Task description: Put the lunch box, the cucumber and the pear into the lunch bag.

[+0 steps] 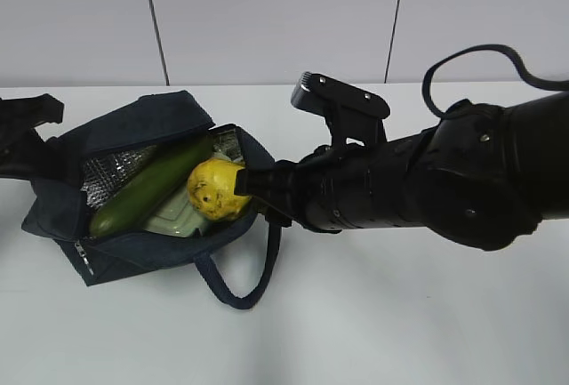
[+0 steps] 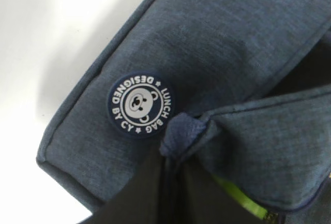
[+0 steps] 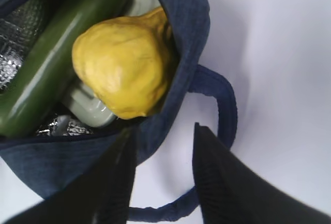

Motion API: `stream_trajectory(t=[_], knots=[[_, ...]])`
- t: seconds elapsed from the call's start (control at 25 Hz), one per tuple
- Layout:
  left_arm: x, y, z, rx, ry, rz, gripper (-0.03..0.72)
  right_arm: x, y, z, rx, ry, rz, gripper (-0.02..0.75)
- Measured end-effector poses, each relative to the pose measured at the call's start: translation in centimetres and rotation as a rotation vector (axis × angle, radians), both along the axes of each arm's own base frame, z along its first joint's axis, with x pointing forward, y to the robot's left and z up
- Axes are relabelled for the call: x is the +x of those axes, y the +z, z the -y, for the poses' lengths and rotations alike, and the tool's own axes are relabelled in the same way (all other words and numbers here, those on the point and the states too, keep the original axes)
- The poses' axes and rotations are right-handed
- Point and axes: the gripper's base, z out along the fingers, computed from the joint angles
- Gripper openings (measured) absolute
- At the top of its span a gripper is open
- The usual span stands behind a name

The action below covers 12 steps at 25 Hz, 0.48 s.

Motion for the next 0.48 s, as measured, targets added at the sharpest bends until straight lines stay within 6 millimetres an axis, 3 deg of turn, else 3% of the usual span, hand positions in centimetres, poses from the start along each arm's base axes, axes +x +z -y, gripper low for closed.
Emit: stream_trajectory(t=[0.48], knots=[[0.0,0.0,0.0,-0.002,-0.002,-0.005,0.005,0.9,-2.2,-0.9,0.150,-0.108,-0.067,0.339]])
